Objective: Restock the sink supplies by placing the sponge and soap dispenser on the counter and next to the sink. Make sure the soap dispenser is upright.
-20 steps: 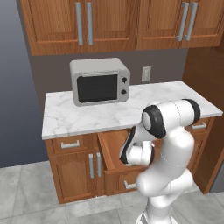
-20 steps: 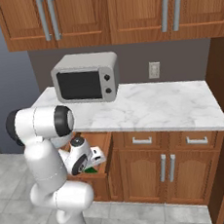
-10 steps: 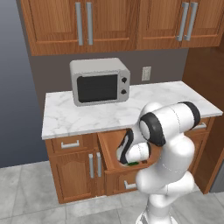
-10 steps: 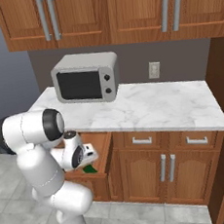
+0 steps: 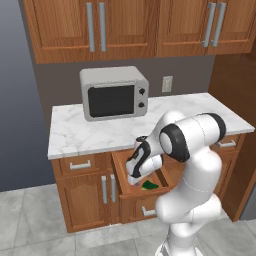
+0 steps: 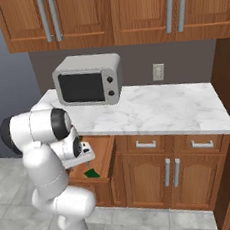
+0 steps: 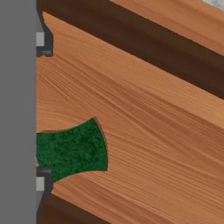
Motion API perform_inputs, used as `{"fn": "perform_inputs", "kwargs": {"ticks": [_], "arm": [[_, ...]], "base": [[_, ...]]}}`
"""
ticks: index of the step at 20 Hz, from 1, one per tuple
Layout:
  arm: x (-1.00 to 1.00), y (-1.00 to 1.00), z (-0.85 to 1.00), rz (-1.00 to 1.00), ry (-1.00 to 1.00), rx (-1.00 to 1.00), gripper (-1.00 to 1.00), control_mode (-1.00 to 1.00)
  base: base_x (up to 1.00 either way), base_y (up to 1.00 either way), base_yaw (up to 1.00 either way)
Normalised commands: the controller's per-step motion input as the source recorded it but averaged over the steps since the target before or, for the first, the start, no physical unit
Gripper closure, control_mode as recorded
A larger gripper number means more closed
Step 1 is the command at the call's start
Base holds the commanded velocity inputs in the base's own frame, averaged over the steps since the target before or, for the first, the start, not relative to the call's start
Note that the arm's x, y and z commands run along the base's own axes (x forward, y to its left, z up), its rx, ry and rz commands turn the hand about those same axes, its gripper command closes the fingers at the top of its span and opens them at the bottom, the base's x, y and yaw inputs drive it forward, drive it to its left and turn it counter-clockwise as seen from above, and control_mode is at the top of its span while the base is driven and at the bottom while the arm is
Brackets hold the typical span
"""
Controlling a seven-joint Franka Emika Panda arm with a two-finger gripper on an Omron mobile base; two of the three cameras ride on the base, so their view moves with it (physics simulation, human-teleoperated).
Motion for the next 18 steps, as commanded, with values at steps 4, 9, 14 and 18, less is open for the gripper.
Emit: {"fn": "perform_inputs", "kwargs": {"ticks": [4, 9, 14, 18], "arm": [[0.00, 0.00, -0.28, 0.00, 0.00, 0.00, -1.00, -1.00], [0.00, 0.00, -0.32, 0.00, 0.00, 0.00, -1.00, -1.00], [0.11, 0.00, -0.10, 0.00, 0.00, 0.00, -1.00, -1.00], [0.24, 0.00, 0.00, 0.00, 0.05, 0.00, -1.00, -1.00]], "base": [[0.00, 0.00, 0.00], [0.00, 0.00, 0.00], [0.00, 0.00, 0.00], [0.00, 0.00, 0.00]]}}
